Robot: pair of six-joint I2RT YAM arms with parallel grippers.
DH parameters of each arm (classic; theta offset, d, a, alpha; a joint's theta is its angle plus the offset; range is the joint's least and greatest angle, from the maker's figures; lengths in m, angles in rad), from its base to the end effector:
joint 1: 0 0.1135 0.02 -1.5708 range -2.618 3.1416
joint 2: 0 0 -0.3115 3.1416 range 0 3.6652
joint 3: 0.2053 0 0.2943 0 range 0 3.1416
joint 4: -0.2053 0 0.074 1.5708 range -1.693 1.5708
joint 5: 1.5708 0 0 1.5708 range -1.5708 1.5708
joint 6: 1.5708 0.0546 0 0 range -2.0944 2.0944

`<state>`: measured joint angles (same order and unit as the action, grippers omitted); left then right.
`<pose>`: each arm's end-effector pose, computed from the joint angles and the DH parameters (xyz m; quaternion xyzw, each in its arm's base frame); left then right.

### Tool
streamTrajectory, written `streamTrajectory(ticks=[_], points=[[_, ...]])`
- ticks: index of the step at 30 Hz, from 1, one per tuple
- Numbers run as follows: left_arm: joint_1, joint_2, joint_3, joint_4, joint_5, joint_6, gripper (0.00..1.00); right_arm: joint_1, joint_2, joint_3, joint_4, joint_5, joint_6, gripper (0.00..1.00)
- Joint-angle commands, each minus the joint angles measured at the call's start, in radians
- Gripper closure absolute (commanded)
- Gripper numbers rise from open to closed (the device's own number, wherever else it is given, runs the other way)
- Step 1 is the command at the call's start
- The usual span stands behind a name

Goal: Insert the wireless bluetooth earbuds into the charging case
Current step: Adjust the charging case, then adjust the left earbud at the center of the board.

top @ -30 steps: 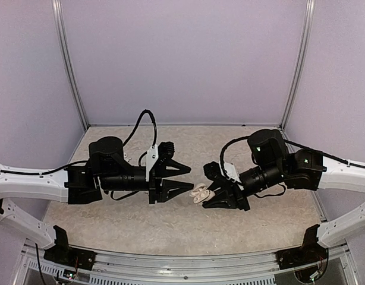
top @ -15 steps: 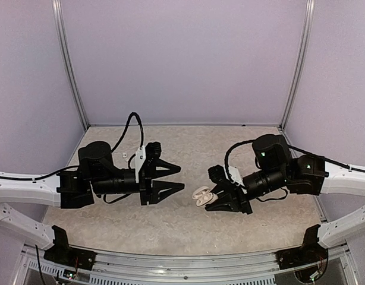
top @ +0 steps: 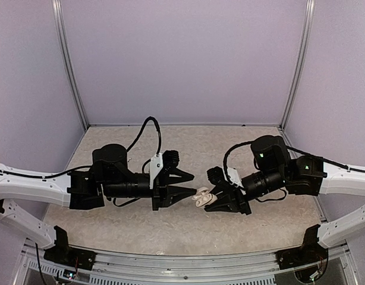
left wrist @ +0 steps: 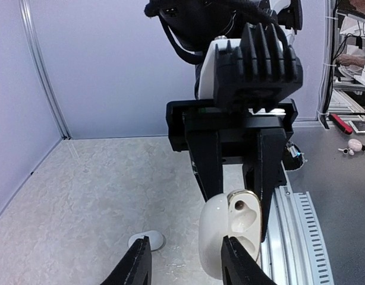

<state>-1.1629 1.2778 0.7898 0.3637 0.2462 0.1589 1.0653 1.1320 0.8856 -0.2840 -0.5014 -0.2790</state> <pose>0.1221 -0.3161 0.3139 0.5208 0.5374 -0.3967 0.5315 0.1159 0.2637 0.3217 -0.6199 0.5810 0.3833 0.3623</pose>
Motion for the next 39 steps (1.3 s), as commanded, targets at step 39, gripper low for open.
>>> streamTrajectory(ticks=[39], points=[[-0.011,0.044,0.04,-0.001,-0.011,0.008,0.6,0.011,-0.017,0.02,-0.008,-0.04,-0.071,1.0]])
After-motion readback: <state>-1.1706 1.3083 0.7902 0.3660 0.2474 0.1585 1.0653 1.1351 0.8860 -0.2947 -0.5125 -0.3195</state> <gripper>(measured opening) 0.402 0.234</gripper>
